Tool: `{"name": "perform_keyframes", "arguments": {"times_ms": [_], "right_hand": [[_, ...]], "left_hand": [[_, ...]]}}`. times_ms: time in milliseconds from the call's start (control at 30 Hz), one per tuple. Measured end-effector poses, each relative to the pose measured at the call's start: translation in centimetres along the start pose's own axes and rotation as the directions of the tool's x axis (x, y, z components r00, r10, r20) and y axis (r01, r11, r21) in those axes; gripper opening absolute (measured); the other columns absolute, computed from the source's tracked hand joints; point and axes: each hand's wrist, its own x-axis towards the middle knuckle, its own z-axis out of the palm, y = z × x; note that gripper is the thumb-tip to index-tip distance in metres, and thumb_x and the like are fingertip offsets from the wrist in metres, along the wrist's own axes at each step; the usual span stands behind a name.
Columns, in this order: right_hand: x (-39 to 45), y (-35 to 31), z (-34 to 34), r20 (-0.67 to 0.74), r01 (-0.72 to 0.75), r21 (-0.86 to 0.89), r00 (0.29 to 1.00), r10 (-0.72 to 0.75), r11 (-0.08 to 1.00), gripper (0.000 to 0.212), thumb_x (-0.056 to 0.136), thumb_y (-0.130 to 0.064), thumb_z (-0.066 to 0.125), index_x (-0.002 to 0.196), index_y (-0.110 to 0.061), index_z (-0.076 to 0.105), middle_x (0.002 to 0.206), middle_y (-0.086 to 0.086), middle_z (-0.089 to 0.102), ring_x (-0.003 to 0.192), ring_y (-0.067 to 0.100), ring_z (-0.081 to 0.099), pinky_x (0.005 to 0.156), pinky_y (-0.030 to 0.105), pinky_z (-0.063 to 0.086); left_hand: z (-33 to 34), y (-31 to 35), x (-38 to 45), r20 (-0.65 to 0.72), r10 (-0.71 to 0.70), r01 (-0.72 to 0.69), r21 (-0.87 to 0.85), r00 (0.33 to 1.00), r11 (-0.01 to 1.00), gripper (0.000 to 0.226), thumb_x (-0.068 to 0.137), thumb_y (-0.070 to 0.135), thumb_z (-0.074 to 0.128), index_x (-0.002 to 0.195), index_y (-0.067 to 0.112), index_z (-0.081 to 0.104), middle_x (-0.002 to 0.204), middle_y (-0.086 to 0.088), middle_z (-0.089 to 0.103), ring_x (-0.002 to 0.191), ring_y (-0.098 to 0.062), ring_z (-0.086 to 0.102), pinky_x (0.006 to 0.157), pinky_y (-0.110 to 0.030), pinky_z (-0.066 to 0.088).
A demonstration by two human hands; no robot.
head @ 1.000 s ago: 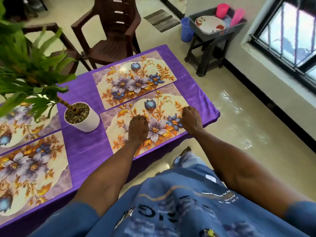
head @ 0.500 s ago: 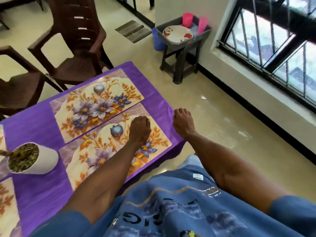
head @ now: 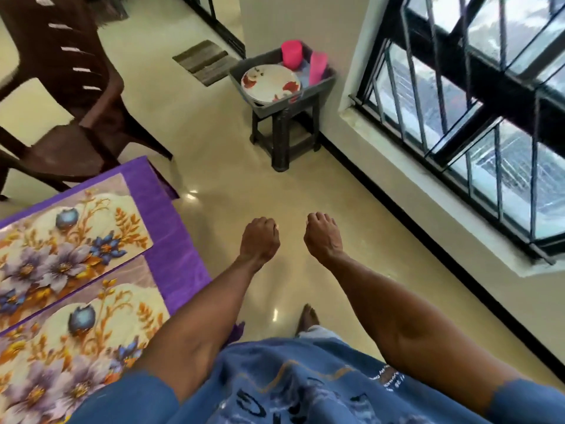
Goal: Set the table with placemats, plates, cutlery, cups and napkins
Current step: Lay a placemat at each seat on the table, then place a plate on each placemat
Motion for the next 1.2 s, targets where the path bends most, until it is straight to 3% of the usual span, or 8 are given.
{"name": "perform_keyframes", "arguments": {"times_ms": [200,500,733,833,1000,1200], "right_hand": [[3.0,4.7,-1.7,0.028,-0.067,0.028,0.997,0.066,0.997,0.027,0.097,-0.010,0.037,0.111,-0.006,0.060,0.109,0.013,0.062,0.098,0.031,0.056,0.088,0.037,0.043],[9.8,4.6,-1.6,0.168,-0.068,0.084,0.984,0.053,0.994,0.032,0.092,-0.005,0.038,0.119,-0.004,0.057,0.115,0.016,0.059,0.095,0.035,0.058,0.082,0.038,0.046],[20.2,2.4,0.3,0.249,-0.080,0.103,0.967,0.052,0.991,0.031,0.091,-0.004,0.039,0.117,-0.005,0.057,0.109,0.016,0.061,0.089,0.031,0.060,0.077,0.043,0.055],[26.1,0.3,0.5,0.281,-0.104,0.106,0.957,0.071,0.989,0.030,0.094,-0.004,0.040,0.120,-0.005,0.055,0.107,0.014,0.061,0.085,0.027,0.059,0.071,0.039,0.055],[35.0,-3.8,1.2,0.324,-0.142,0.138,0.942,0.091,0.980,0.012,0.091,-0.004,0.041,0.095,-0.010,0.050,0.100,0.013,0.058,0.077,0.023,0.053,0.064,0.034,0.049],[44.6,-8.1,1.1,0.320,-0.190,0.202,0.940,0.119,0.961,0.029,0.091,-0.003,0.044,0.116,-0.005,0.058,0.110,0.018,0.063,0.089,0.036,0.063,0.076,0.044,0.056]], "left_hand": [[1.2,4.1,5.4,0.077,0.024,-0.028,0.049,0.997,0.998,0.022,0.096,0.019,0.046,0.093,0.007,0.064,0.096,-0.012,0.066,0.092,-0.031,0.059,0.078,-0.038,0.044],[2.8,3.0,11.4,0.201,-0.104,0.093,0.065,0.974,0.994,0.020,0.095,0.021,0.047,0.100,0.009,0.062,0.107,-0.012,0.063,0.096,-0.034,0.062,0.078,-0.037,0.048],[2.6,-2.6,20.4,0.294,-0.120,0.097,0.090,0.948,0.991,0.023,0.095,0.023,0.046,0.107,0.009,0.061,0.112,-0.013,0.061,0.101,-0.034,0.061,0.082,-0.039,0.049],[1.6,-6.2,25.7,0.336,-0.099,0.063,0.117,0.937,0.991,0.023,0.095,0.021,0.046,0.109,0.009,0.060,0.114,-0.012,0.061,0.106,-0.033,0.059,0.087,-0.038,0.047],[-0.9,-13.3,33.2,0.375,-0.119,0.063,0.159,0.919,0.985,0.027,0.096,0.022,0.044,0.114,0.008,0.059,0.118,-0.012,0.060,0.109,-0.031,0.058,0.089,-0.036,0.046],[-3.7,-19.0,41.5,0.372,-0.162,0.108,0.162,0.914,0.981,0.022,0.097,0.019,0.043,0.110,0.009,0.057,0.114,-0.009,0.059,0.106,-0.028,0.057,0.084,-0.033,0.043]]}}
